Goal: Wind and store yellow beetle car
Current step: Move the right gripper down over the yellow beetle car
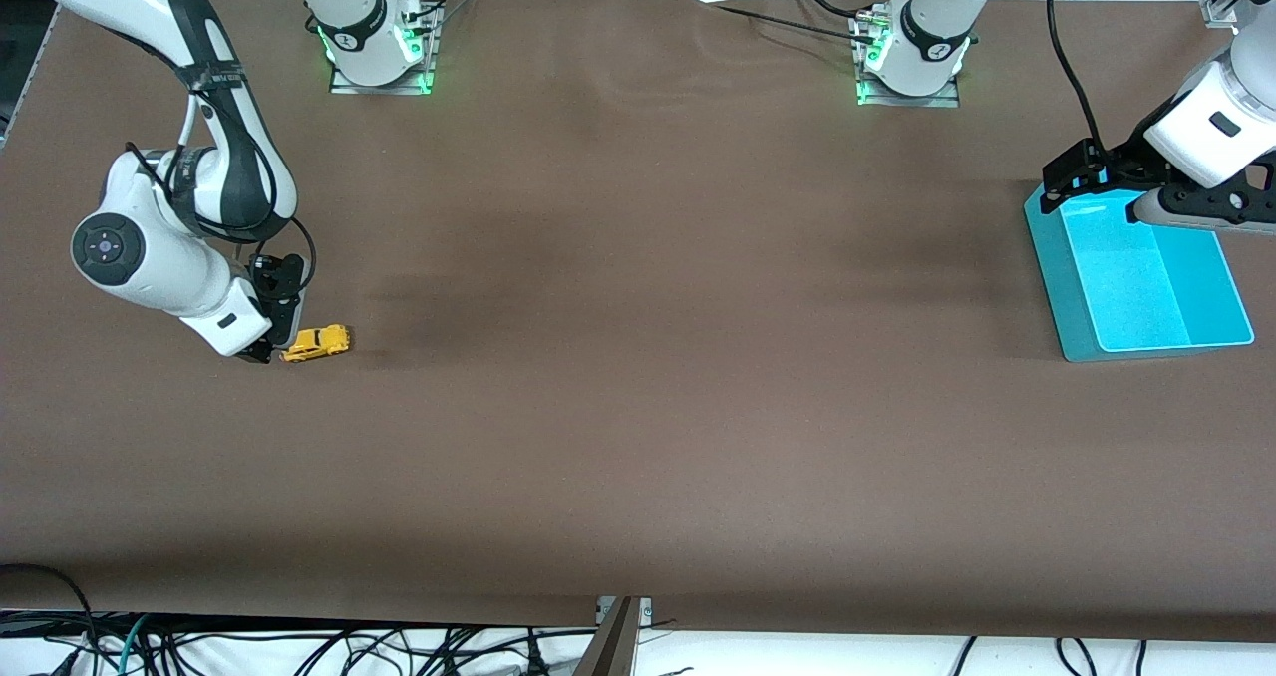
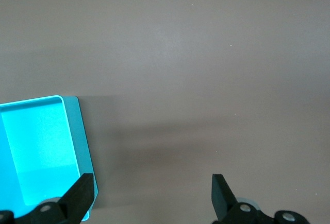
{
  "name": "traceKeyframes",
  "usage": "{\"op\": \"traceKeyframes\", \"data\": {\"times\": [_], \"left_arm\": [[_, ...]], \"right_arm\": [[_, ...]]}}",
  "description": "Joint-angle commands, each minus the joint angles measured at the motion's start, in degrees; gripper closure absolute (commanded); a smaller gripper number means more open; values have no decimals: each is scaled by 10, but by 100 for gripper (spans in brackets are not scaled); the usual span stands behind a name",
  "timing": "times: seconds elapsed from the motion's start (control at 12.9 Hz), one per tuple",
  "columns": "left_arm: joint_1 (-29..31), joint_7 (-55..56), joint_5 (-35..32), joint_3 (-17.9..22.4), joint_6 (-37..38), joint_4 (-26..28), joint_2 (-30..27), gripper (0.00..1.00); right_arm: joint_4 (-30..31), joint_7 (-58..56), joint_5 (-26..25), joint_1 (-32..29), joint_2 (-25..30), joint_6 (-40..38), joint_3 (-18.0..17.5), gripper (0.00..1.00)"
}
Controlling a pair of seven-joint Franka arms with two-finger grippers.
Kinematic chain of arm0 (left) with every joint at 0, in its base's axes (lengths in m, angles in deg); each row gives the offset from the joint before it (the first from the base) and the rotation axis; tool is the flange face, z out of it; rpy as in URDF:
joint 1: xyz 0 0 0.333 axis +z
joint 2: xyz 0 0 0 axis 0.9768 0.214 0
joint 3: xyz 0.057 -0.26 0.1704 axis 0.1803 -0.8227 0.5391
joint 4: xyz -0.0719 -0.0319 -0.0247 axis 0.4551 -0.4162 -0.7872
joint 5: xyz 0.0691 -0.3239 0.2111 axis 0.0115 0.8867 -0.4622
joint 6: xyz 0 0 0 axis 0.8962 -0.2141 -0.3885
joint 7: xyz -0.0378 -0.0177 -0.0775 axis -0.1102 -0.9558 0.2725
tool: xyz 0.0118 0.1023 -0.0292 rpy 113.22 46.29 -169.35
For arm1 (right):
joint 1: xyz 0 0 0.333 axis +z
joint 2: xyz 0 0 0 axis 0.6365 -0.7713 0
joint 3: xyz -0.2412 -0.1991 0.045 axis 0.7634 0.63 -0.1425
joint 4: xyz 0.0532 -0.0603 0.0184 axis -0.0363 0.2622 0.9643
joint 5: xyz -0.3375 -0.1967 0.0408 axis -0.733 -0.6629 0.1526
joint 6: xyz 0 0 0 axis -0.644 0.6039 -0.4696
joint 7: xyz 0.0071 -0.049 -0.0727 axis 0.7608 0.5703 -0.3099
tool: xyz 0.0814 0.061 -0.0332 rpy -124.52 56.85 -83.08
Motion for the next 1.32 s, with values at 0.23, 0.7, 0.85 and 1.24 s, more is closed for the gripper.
{"op": "traceKeyframes", "data": {"times": [0.23,0.7,0.85,1.24], "left_arm": [[-4,-5,9,-3,11,-8,2,0],[-3,-7,8,-3,29,-9,1,0],[-3,-6,8,-3,31,-9,1,0],[-2,-4,8,-3,33,-9,0,0]], "right_arm": [[86,-99,2,-26,1,141,-4,1],[84,-139,0,-26,-40,205,-17,1],[84,-151,0,-26,-48,223,-22,1],[84,-149,1,-24,-41,217,-28,70]]}}
